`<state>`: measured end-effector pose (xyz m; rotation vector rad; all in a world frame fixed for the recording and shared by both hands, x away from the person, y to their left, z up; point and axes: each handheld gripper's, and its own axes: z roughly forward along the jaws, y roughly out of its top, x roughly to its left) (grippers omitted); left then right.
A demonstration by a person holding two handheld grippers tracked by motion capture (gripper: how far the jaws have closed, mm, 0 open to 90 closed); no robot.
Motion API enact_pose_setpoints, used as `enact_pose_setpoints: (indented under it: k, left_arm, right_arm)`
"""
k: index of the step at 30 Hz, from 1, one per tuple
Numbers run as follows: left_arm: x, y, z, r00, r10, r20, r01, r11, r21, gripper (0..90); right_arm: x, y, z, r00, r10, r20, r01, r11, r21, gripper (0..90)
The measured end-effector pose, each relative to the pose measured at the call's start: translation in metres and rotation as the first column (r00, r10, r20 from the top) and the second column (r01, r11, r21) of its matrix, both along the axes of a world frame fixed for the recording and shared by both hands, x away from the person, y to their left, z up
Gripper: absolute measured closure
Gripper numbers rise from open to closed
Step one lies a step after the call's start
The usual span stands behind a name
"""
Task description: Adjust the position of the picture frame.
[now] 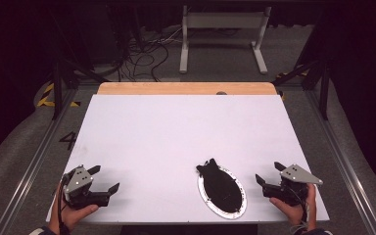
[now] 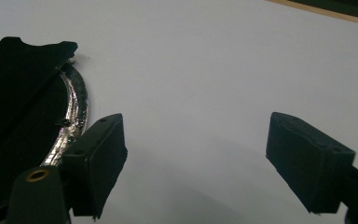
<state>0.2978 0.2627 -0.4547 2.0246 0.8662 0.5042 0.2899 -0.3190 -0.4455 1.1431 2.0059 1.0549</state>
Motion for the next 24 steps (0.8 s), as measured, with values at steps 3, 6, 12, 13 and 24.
enact_pose_setpoints:
  k: [3, 6, 12, 13, 24]
  left_arm:
    - [0.000, -0.005, -0.002, 0.9983, -0.056, -0.018, 0.057, 0.9977, 0.038, 23.6]
    - [-0.002, -0.006, -0.001, 0.9967, -0.080, -0.011, 0.080, 0.9962, 0.033, 35.1]
    - [-0.005, -0.014, 0.000, 0.9887, -0.148, -0.025, 0.149, 0.9872, 0.058, 68.2]
    - [-0.005, -0.014, 0.000, 0.9887, -0.148, -0.025, 0.149, 0.9872, 0.058, 72.3]
    - [0.002, -0.063, 0.000, 0.9462, -0.306, -0.106, 0.313, 0.9481, 0.058, 86.1]
  right_arm:
    - [0.002, 0.001, -0.003, 0.9989, 0.032, -0.034, -0.032, 0.999, 0.003, 29.9]
    - [0.003, 0.006, -0.005, 0.9953, 0.074, -0.063, -0.075, 0.997, -0.010, 36.0]
    - [0.003, 0.015, -0.007, 0.9843, 0.139, -0.109, -0.142, 0.990, -0.023, 54.1]
    - [0.003, 0.015, -0.007, 0.9843, 0.139, -0.109, -0.142, 0.990, -0.023, 54.1]
    - [0.001, 0.027, -0.012, 0.9532, 0.225, -0.202, -0.228, 0.974, 0.005, 79.0]
